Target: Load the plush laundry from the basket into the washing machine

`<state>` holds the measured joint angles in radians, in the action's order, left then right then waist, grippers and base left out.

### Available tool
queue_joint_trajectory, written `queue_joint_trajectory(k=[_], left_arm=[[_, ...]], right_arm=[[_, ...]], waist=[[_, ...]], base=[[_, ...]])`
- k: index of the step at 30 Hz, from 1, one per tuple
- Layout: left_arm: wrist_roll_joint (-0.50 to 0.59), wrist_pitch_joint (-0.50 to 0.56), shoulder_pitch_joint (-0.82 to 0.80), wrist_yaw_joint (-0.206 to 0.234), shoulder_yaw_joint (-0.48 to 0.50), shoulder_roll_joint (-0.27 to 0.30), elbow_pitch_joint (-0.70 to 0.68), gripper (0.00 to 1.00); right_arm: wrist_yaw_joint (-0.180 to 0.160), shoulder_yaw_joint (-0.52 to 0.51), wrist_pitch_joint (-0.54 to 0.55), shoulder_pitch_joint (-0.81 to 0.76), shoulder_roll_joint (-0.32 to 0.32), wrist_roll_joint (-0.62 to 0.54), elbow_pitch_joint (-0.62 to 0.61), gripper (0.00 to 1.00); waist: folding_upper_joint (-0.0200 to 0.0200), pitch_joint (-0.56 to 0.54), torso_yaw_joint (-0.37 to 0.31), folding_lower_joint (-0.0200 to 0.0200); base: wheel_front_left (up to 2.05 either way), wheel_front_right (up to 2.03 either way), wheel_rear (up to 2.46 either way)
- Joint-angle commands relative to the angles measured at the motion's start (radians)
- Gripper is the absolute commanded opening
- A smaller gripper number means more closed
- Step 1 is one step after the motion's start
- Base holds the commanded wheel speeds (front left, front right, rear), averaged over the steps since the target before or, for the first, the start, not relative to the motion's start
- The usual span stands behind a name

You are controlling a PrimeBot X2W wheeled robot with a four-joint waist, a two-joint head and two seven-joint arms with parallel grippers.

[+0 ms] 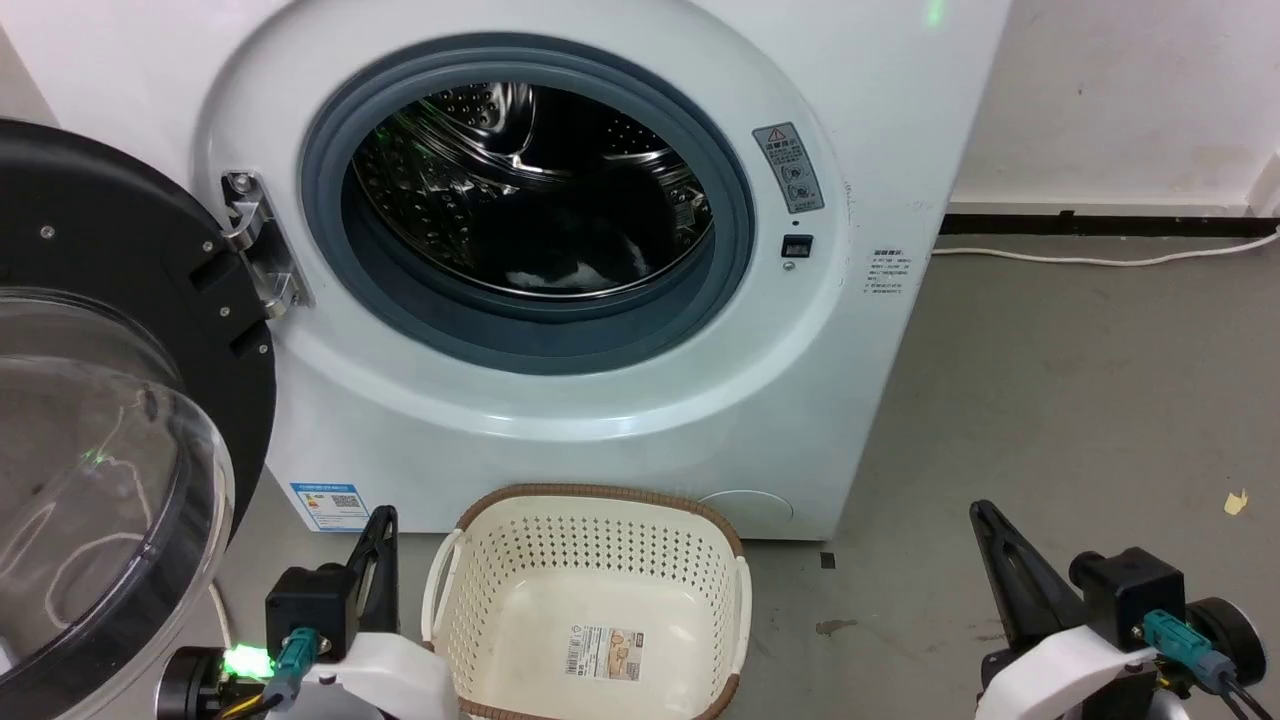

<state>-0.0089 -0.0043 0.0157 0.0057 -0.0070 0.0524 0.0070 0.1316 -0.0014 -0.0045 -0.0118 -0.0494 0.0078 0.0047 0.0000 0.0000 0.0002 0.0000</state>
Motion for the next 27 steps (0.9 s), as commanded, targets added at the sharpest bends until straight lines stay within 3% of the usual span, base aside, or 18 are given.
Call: queue_joint_trajectory(k=[1, 27], left_arm=[[0.009, 0.004, -0.016, -0.006, 0.007, -0.002, -0.007, 0.00], [0.009, 0.004, -0.016, -0.006, 0.007, -0.002, -0.007, 0.00]], right_arm=[[-0.001, 0.001, 0.005, 0.012, -0.001, -0.008, -0.005, 0.00], [-0.001, 0.001, 0.005, 0.012, -0.001, -0.008, -0.005, 0.00]], waist=[[0.0000, 0.000, 0.000, 0.0000], [0.0000, 0.000, 0.000, 0.0000]], base=[[0.00, 0.00, 0.00], [0.00, 0.00, 0.00]])
